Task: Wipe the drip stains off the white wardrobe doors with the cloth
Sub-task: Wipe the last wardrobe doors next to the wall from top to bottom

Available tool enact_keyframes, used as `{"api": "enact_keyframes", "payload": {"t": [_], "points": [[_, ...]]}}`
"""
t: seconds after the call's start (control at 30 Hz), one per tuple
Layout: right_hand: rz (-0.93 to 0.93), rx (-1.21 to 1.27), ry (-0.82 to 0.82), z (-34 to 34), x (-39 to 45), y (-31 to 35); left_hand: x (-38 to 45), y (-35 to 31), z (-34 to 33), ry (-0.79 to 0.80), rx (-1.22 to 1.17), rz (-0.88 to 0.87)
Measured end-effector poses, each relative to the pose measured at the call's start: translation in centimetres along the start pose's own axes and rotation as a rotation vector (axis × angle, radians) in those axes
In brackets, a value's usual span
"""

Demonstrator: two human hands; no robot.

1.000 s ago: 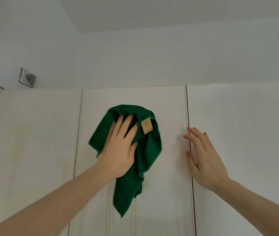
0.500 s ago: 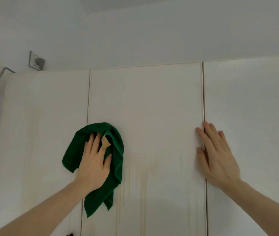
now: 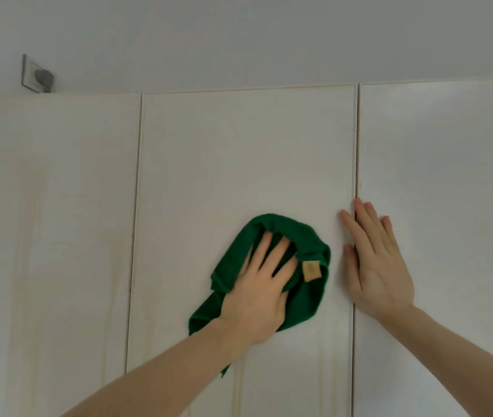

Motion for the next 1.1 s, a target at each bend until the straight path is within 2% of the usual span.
{"api": "enact_keyframes", "payload": {"t": [0.17,0.3,0.47,0.7,0.93,1.1], "points": [[0.056,0.019,0.064,-0.5,-0.4,-0.3,2.2,-4.2,-0.7,0.012,-0.016,-0.095],[0.059,0.025,0.069,-0.2,-0.3,-0.4,2.1,-3.1,-0.1,0.018,0.012,-0.121],[0.049,0.007,0.023,0.5,0.0,-0.2,0.9,2.7,2.0,-0.035,0.055,-0.057],[0.03,0.015,0.038,0.2,-0.1,-0.3,-1.3,12.3,6.0,0.001,0.217,0.052],[0.024,0.024,0.006,0.4,-0.1,-0.3,-2.6,19.2,11.7,-0.075,0.264,0.236],[0.016,0.03,-0.001,0.4,0.0,-0.2,-5.8,22.4,11.3,0.03,0.285,0.304]]}}
Point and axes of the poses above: each hand's wrist, its own x-axis towards the middle knuckle, its own z-axis out of the back of the hand, y = z × x, the point moved 9 cm from there along x, towards the middle knuckle, and after that the axes turned 14 degrees about -y, right-handed, at the moved point
